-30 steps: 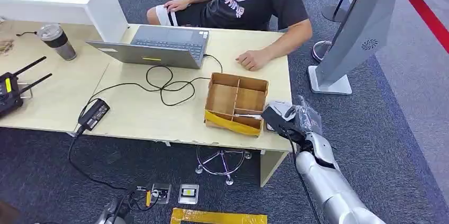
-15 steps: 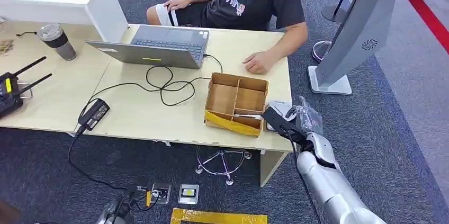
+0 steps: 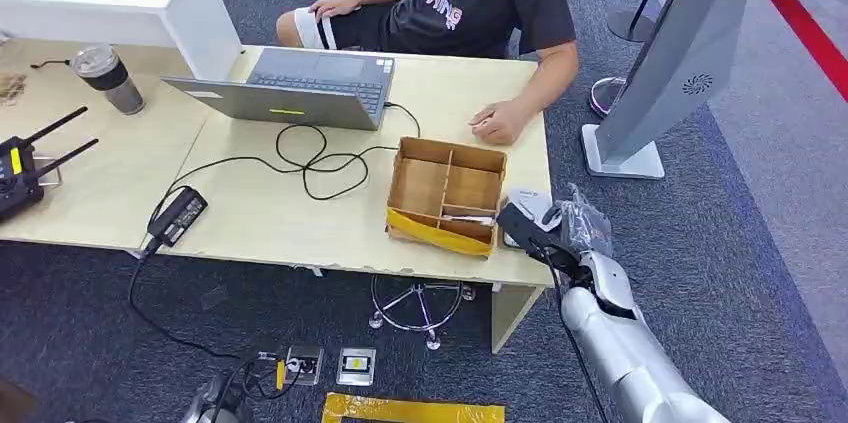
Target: Pass the card to the sensor for recognition and then transmit it.
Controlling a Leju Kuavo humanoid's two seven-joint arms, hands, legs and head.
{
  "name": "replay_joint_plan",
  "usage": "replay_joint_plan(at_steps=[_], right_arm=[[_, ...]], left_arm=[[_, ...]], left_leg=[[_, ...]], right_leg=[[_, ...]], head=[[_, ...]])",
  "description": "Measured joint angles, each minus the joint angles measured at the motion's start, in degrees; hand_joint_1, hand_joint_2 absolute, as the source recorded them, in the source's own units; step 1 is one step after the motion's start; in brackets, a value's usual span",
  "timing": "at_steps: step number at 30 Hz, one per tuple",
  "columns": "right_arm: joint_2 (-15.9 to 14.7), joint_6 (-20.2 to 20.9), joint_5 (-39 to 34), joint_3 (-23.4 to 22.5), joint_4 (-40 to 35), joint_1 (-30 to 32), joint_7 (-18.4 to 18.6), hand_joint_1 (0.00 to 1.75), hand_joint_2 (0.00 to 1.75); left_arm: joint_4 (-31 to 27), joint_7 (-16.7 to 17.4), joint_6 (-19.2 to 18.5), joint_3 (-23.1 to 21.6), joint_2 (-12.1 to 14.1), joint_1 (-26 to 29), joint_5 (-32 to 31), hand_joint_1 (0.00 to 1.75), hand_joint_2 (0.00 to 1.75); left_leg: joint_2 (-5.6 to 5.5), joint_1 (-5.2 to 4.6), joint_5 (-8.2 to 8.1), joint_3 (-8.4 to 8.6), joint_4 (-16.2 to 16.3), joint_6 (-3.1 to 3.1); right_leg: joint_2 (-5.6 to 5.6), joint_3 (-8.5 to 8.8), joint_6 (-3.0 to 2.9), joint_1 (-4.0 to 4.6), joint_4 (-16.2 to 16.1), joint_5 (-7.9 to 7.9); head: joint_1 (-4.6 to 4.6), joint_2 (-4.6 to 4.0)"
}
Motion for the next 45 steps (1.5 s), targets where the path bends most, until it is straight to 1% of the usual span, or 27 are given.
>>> replay_joint_plan(at_steps=[12,22,26,30,32,37,38,41,45], right_arm=[[-0.02,0.53,0.44,0.00,0.07,0.28,0.52,1.75,1.75],[-0.11,0.20,0.44,0.00,0.07,0.28,0.52,1.75,1.75],[-0.11,-1.16,0.15,0.00,0.09,0.24,0.00,1.75,1.75],[-0.15,-3.93,-2.65,-0.09,0.04,-0.61,-2.40,1.75,1.75],[-0.33,-6.28,-4.72,-0.26,-0.50,-1.46,-4.35,1.75,1.75],[-0.44,-9.66,-9.73,-1.88,-4.92,-5.27,-8.79,1.75,1.75],[-0.48,-9.66,-10.73,-2.25,-6.85,-6.25,-9.01,1.75,1.75],[-0.92,-7.67,-11.50,-3.13,-12.80,-8.71,-7.85,1.75,1.75],[-1.11,-8.02,-12.35,-3.85,-18.25,-9.51,-8.74,1.75,1.75]], left_arm=[[0.00,0.00,0.09,0.00,0.02,0.00,0.09,0.00,1.75],[0.00,0.00,0.09,0.00,0.02,-0.01,0.00,0.00,1.75],[0.00,0.00,0.07,0.00,0.02,-0.01,-0.09,0.00,1.75],[-0.02,0.00,0.09,0.00,0.02,-0.05,-0.44,0.00,1.75],[-0.02,0.02,0.09,0.00,0.02,-0.05,-0.59,0.00,1.75],[-0.02,0.02,0.11,0.00,-0.02,-0.13,-1.09,0.00,1.75],[-0.02,0.00,0.13,0.02,-0.02,-0.13,-1.09,0.00,1.75],[-0.02,0.00,0.18,0.00,-0.04,-0.18,-1.14,0.00,1.75],[-0.02,0.00,0.20,0.02,-0.07,-0.20,-1.12,0.00,1.75]], left_leg=[[0.00,0.00,0.00,0.06,0.00,0.00],[0.00,0.00,0.00,0.08,0.00,0.00],[0.00,0.00,0.00,0.07,0.00,0.00],[0.00,0.00,0.01,0.04,0.00,0.00],[0.02,-0.01,0.01,0.01,0.01,0.00],[0.03,-0.01,0.02,0.00,0.02,0.00],[0.03,-0.01,0.02,0.00,0.02,0.00],[0.03,0.00,0.02,0.02,0.01,0.00],[0.03,0.00,0.02,0.00,0.01,0.00]], right_leg=[[0.00,0.05,0.00,0.00,0.00,0.00],[0.00,0.07,0.00,0.00,0.00,0.01],[0.00,0.08,-0.01,0.00,0.00,0.01],[-0.01,0.07,0.00,0.00,0.01,0.04],[0.00,0.04,0.01,-0.01,0.02,0.07],[0.01,0.01,0.01,-0.01,0.02,0.08],[0.02,0.00,0.01,-0.01,0.02,0.08],[0.02,0.00,0.00,0.00,0.01,0.07],[0.02,0.00,0.01,0.00,0.02,0.07]], head=[[0.00,-0.02],[0.00,-0.02],[-0.02,0.00],[0.02,-0.02],[0.00,-0.02],[0.00,-0.02],[-0.02,-0.02],[-0.02,-0.02],[0.00,0.00]])
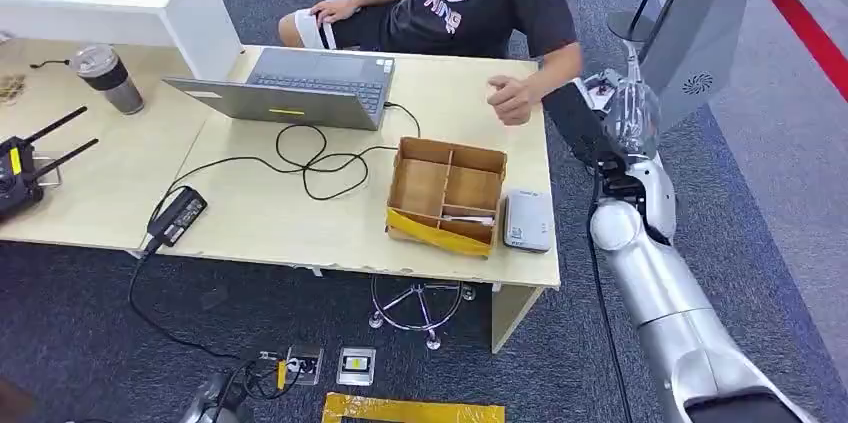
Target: Pass the card to the sensor for recognition and then transmit it.
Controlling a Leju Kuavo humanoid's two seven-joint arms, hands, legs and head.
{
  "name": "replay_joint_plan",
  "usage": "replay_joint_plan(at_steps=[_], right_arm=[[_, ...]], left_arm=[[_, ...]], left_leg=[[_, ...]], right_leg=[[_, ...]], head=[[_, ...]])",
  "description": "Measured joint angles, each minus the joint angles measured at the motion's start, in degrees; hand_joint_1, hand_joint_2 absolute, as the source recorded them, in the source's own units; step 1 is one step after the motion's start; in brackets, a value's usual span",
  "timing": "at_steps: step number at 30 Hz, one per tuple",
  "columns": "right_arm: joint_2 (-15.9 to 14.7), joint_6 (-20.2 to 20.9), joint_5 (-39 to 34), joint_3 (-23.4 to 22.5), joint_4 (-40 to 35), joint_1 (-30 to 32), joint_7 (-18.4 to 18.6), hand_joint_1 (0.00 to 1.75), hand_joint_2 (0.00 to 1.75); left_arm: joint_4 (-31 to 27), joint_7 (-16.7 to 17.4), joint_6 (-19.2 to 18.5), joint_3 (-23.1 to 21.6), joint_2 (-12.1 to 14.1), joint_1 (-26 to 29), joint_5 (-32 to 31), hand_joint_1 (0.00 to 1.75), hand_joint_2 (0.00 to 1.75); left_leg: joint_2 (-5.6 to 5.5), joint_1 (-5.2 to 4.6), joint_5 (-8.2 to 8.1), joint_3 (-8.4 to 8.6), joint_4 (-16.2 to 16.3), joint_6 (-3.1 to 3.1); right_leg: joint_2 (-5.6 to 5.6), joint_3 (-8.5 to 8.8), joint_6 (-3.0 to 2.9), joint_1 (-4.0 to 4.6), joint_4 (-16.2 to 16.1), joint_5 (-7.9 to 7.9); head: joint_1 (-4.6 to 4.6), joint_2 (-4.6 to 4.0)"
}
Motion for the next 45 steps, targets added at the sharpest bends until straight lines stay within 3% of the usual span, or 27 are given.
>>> replay_joint_plan(at_steps=[8,19,25,33,45], right_arm=[[0.00,4.44,0.29,-0.35,-8.36,-2.37,-0.20,1.75,1.75],[2.34,9.12,3.83,0.74,-8.84,-8.05,-2.45,1.75,1.75],[5.71,14.87,16.25,5.38,1.58,-18.25,0.53,1.75,1.75],[7.41,18.93,27.01,12.70,12.47,-20.04,4.74,1.75,1.75],[6.45,21.88,28.42,17.16,18.81,-21.03,7.78,1.75,1.75]], left_arm=[[0.00,0.02,-0.09,-0.02,-0.11,-0.30,0.02,0.00,1.75],[0.00,-0.02,-0.61,0.00,-0.66,-1.41,-0.39,0.00,1.75],[-0.02,-0.13,-0.94,0.02,-1.71,-3.11,-0.63,0.00,1.75],[-0.02,-0.92,-0.83,0.02,-2.80,-3.20,-0.39,0.00,1.75],[0.00,-1.05,-1.31,-0.07,-4.24,-2.94,-2.10,0.00,1.75]], left_leg=[[-0.02,0.00,0.00,-0.03,0.00,0.00],[-0.04,0.01,0.03,-0.09,-0.01,-0.01],[-0.14,0.04,0.10,-0.15,-0.01,-0.02],[-0.15,0.03,0.11,-0.18,0.00,-0.04],[-0.13,0.03,0.11,-0.15,0.01,-0.04]], right_leg=[[-0.02,0.03,0.00,0.00,0.00,0.00],[-0.05,0.02,0.00,0.00,0.02,0.01],[-0.17,-0.06,-0.02,0.05,0.04,0.04],[-0.15,-0.08,-0.02,0.04,0.00,0.04],[-0.13,-0.09,-0.02,0.03,-0.02,0.05]], head=[[0.00,0.00],[0.00,-0.02],[0.00,0.00],[0.00,-0.02],[-0.02,0.00]])
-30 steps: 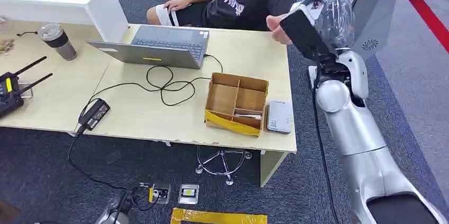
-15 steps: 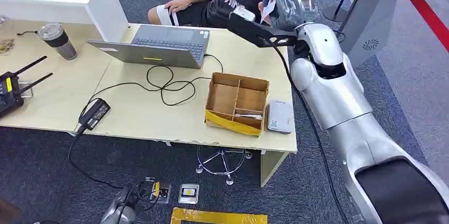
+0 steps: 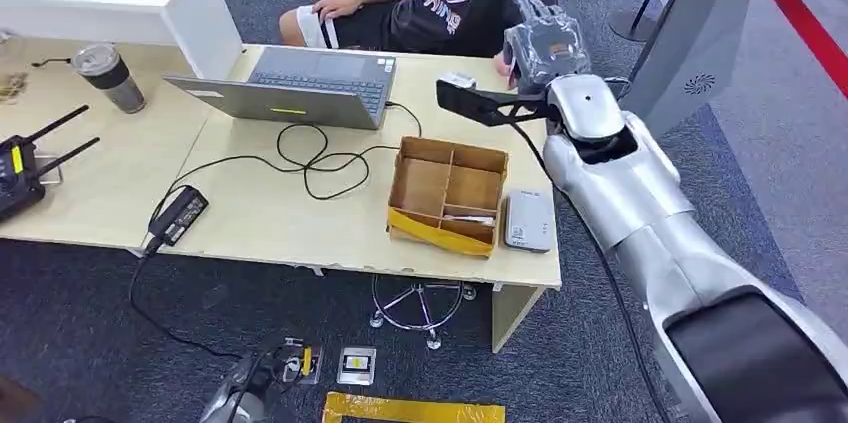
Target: Pass the card to the sensor for recognition and then transmit it.
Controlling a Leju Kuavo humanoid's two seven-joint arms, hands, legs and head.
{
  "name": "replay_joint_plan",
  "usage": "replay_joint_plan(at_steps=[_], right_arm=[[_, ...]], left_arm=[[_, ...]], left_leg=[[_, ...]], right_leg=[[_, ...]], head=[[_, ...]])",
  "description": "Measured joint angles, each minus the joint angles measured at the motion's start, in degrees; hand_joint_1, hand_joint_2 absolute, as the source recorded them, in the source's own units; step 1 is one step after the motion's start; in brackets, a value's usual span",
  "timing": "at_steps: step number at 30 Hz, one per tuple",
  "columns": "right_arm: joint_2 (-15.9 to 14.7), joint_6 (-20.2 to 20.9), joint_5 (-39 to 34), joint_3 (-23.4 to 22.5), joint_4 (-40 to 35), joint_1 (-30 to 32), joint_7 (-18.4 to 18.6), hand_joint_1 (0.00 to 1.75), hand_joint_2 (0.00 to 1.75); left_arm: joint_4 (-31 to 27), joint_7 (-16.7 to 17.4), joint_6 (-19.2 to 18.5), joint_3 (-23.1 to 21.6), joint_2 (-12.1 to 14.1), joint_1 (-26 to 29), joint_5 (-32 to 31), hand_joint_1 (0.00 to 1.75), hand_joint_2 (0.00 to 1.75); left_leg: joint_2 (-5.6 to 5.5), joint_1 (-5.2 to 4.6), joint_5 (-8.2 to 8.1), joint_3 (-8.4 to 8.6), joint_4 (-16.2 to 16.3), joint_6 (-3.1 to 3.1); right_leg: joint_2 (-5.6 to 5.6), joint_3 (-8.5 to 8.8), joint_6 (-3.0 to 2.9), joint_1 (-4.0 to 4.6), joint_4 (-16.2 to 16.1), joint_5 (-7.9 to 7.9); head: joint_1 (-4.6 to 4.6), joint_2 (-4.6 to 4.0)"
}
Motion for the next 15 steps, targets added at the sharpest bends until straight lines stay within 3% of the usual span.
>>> replay_joint_plan(at_steps=[12,13,14,15], right_arm=[[-2.73,-0.61,0.15,1.46,2.47,0.33,1.92,1.75,1.75],[-2.97,-0.66,0.15,1.53,2.62,0.33,1.97,0.73,1.75],[-3.08,-0.66,0.15,1.55,2.78,0.34,2.01,0.00,1.75],[-3.19,-0.66,0.13,1.57,2.89,0.36,2.01,0.00,1.75]], left_arm=[[0.02,0.02,-0.20,-0.02,-0.48,0.55,-0.39,0.00,1.75],[0.04,0.02,-0.20,-0.02,-0.48,0.58,-0.39,0.00,1.75],[0.02,0.04,-0.22,-0.02,-0.48,0.58,-0.39,0.00,1.75],[0.02,0.02,-0.22,-0.02,-0.48,0.57,-0.39,0.00,1.75]], left_leg=[[0.05,0.00,0.00,-0.02,0.00,0.00],[0.05,0.00,0.00,-0.02,0.00,0.00],[0.06,0.00,0.00,-0.02,0.00,0.00],[0.08,0.00,-0.01,-0.01,0.00,0.00]], right_leg=[[0.04,-0.02,0.00,0.00,0.00,0.00],[0.05,-0.01,0.00,0.00,0.00,0.00],[0.07,-0.02,0.00,0.00,0.00,0.01],[0.08,-0.03,0.00,-0.01,0.00,0.01]], head=[[0.02,0.00],[0.02,-0.02],[0.02,-0.02],[0.00,-0.02]])
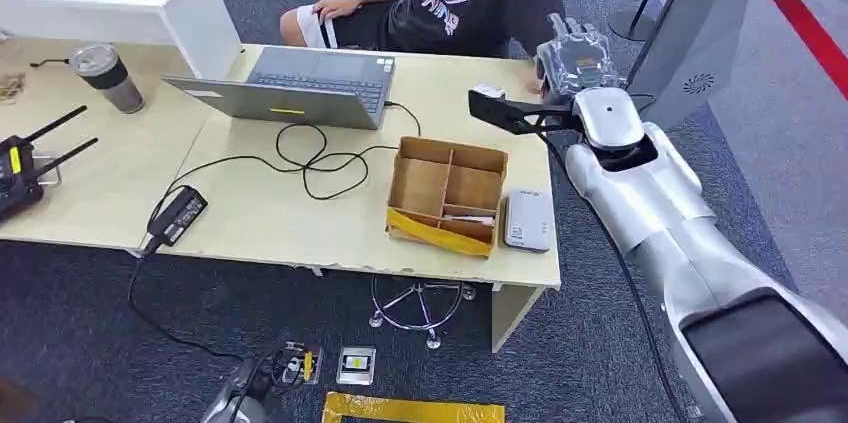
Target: Pass the card to the sensor for recognition and then transmit it.
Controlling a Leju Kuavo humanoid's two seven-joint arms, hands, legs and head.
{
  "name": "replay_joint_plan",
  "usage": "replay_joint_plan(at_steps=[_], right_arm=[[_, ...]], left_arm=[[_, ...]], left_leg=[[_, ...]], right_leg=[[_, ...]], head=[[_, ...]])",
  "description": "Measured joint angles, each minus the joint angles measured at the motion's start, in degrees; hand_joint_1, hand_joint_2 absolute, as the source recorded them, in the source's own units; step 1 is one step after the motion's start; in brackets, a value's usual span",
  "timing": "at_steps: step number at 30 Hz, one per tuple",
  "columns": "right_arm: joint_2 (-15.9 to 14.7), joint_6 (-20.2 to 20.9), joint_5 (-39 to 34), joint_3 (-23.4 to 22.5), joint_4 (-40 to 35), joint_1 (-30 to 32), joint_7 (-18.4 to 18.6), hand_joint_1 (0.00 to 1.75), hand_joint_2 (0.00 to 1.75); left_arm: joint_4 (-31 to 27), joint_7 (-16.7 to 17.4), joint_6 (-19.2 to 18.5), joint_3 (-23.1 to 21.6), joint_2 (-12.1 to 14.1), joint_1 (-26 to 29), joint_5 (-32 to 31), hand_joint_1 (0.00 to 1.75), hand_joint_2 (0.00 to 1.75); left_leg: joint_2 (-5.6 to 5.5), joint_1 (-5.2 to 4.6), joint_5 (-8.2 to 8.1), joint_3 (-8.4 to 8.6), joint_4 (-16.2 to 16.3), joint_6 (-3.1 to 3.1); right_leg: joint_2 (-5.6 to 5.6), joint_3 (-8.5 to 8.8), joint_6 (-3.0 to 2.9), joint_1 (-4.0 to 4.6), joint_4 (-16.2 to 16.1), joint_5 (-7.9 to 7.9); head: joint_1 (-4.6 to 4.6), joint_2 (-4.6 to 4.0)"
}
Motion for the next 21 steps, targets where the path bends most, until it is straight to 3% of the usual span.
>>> replay_joint_plan(at_steps=[6,11,15,18,21], right_arm=[[-0.52,-1.51,-2.78,0.07,0.79,0.09,-0.02,0.00,1.75],[-0.79,-9.08,-6.32,-1.03,0.83,0.57,-2.08,0.00,1.75],[-0.79,-14.43,-11.66,-3.24,0.57,2.08,-5.95,0.00,1.75],[-1.14,-13.62,-18.01,-5.53,-1.59,4.42,-9.35,0.00,1.75],[-1.66,-12.44,-19.89,-6.89,-5.49,6.90,-9.66,0.00,1.75]], left_arm=[[0.00,0.18,0.04,-0.02,0.00,0.02,-0.22,0.00,1.75],[0.02,0.57,0.15,-0.02,0.02,0.26,-0.42,0.00,1.75],[0.02,0.66,0.02,-0.07,0.20,0.83,-0.90,0.00,1.75],[0.02,0.72,-1.13,-0.13,0.70,1.28,-2.43,0.00,1.75],[0.02,0.72,-1.64,-0.55,1.20,1.57,-2.95,0.00,1.75]], left_leg=[[0.00,0.00,0.00,0.01,0.00,0.00],[0.00,0.01,0.00,0.00,0.00,0.00],[0.00,0.01,0.00,0.01,0.00,0.00],[-0.01,0.00,0.00,0.01,0.00,0.00],[0.00,0.00,0.00,0.01,0.00,0.00]], right_leg=[[0.01,0.00,0.00,0.00,0.00,0.00],[0.01,0.01,0.00,0.01,0.01,0.00],[0.01,0.02,0.00,0.01,0.01,0.00],[0.00,0.02,0.00,0.01,0.00,0.00],[0.01,0.01,0.01,0.00,0.00,0.01]], head=[[0.00,0.00],[0.02,0.00],[0.00,0.02],[0.02,0.00],[0.00,0.00]])
